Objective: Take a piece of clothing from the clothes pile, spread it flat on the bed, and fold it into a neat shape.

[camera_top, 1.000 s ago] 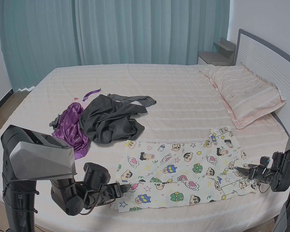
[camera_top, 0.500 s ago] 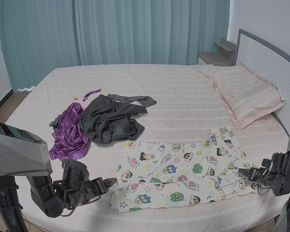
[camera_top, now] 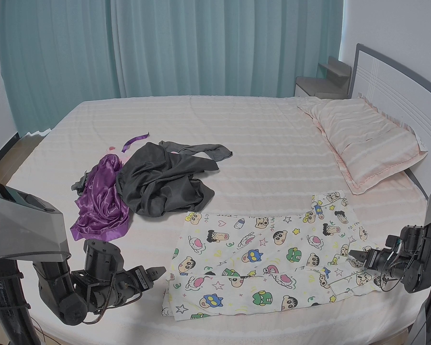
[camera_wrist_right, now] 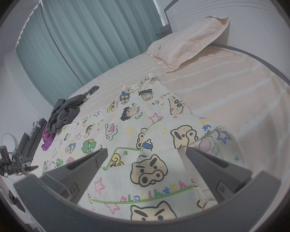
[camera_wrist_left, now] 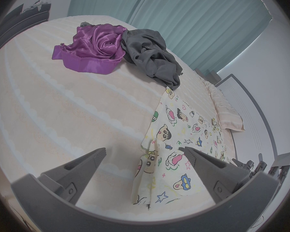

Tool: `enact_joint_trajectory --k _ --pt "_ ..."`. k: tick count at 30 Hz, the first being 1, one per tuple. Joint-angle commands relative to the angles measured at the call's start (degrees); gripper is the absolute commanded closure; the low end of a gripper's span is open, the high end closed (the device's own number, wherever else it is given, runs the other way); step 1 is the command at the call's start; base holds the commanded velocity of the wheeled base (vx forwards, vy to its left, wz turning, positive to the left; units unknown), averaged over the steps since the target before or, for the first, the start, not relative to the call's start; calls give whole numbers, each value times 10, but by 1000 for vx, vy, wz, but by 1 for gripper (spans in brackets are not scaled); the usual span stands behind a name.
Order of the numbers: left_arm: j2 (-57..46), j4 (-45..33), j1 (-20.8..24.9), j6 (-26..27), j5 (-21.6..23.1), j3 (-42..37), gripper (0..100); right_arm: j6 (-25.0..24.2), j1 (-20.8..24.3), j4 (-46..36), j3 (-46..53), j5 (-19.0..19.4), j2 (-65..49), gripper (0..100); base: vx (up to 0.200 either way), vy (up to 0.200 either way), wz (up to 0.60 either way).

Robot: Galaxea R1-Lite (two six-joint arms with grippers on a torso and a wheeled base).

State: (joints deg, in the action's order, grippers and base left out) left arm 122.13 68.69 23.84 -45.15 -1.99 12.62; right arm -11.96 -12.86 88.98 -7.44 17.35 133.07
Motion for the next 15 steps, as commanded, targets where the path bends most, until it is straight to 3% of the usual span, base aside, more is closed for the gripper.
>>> enact_joint_trajectory --k 1,2,15 --pt "0 0 0 0 -1 -3 0 0 -1 8 0 1 -4 0 0 0 0" --pt "0 0 1 0 -1 -3 0 -3 0 8 0 1 -5 0 0 0 0" --pt "-3 1 16 2 -2 3 0 -14 7 8 3 1 -11 0 0 -200 0"
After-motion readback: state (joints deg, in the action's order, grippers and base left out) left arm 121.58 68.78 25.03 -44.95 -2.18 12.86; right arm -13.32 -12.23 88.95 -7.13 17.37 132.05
